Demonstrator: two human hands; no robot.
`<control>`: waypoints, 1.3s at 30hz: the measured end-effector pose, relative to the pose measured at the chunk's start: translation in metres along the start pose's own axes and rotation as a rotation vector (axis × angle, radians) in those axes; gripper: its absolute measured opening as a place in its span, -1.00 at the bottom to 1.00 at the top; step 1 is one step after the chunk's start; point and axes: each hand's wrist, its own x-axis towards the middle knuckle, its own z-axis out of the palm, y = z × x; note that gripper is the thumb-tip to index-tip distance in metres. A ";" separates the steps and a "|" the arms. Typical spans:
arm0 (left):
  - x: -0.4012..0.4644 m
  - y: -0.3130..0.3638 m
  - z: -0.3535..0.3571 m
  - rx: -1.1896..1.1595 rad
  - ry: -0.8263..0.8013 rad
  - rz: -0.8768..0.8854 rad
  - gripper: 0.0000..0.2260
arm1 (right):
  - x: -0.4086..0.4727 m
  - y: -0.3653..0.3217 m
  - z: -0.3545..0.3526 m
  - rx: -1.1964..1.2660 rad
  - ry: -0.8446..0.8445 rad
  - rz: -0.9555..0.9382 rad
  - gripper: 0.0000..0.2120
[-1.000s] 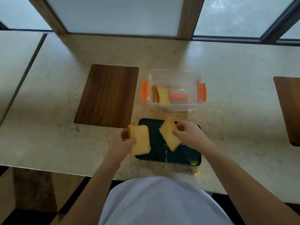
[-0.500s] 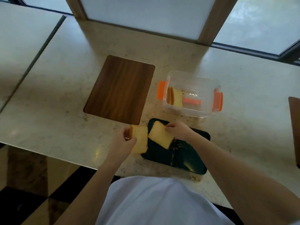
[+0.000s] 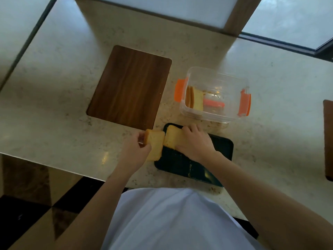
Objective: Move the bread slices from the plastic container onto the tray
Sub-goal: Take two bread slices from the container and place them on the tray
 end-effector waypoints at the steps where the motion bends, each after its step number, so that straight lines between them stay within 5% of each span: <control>1: 0.000 0.000 0.001 0.003 -0.002 0.002 -0.73 | -0.004 0.000 0.001 -0.001 -0.005 0.005 -0.30; 6: 0.000 -0.002 0.003 0.026 -0.012 0.016 -0.68 | -0.013 0.005 0.003 -0.021 -0.111 -0.019 -0.14; 26: -0.006 0.000 0.014 0.036 -0.054 0.072 -0.72 | -0.003 0.003 0.005 0.090 -0.061 -0.009 -0.25; 32: -0.001 0.009 0.021 -0.033 -0.157 0.034 -0.73 | -0.032 0.005 0.002 0.754 0.101 0.181 -0.49; 39: -0.006 0.027 0.035 0.168 -0.356 0.232 -0.80 | -0.061 0.011 -0.006 0.860 0.078 0.109 -0.54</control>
